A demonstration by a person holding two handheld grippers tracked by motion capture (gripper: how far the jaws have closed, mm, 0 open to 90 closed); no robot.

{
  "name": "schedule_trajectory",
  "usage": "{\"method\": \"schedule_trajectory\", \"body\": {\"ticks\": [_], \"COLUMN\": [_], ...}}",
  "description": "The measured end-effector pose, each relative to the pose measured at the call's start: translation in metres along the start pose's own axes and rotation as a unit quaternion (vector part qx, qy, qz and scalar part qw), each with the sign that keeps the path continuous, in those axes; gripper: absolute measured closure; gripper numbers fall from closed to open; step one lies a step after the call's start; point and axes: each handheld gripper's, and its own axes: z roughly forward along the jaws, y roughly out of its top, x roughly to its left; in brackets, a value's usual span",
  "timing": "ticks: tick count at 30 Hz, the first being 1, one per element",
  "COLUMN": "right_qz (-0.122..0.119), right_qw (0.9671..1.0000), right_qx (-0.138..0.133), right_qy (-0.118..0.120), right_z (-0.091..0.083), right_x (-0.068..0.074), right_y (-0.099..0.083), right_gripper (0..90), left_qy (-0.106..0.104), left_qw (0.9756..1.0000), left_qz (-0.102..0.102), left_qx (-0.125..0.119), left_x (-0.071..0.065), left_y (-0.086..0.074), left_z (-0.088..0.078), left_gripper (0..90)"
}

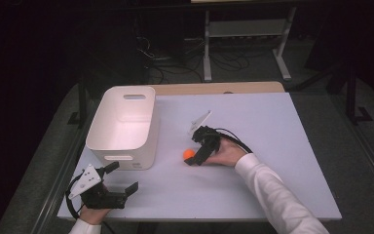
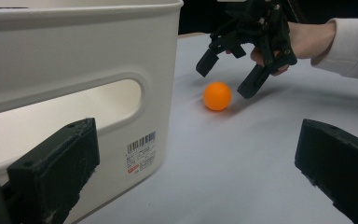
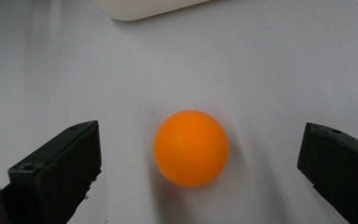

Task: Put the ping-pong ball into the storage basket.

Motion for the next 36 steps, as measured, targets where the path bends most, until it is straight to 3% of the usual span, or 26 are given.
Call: {"method": "schedule_trajectory", "body": {"ticks": [15,22,25,36], "right_qz": [-0.008,0.0,-0.006,-0.011], "right_qw": [0.9999,0.9997,0.9997,0.9997], "right_qx": [0.001,0.016,0.023,0.016], "right_qy": [0.009,0.018,0.004,0.012], "right_z": [0.005,0.012,0.013,0.012], "right_x": [0.0,-0.001,0.0,-0.001], "right_y": [0.001,0.0,-0.001,-0.001], "right_gripper": [17.2,25.4,29.7,46.6], "left_qy": [0.0,0.0,0.0,0.001], "left_qw": [1.0,1.0,1.0,1.0], "left_qz": [0.001,0.001,0.0,0.001], "left_qx": [0.0,0.0,-0.001,0.001], "left_x": [0.0,0.0,0.0,0.0], "left_y": [0.0,0.0,0.0,0.0], "left_z": [0.0,0.0,0.0,0.001], "left_gripper": [0.0,0.0,0.0,0.0]}}
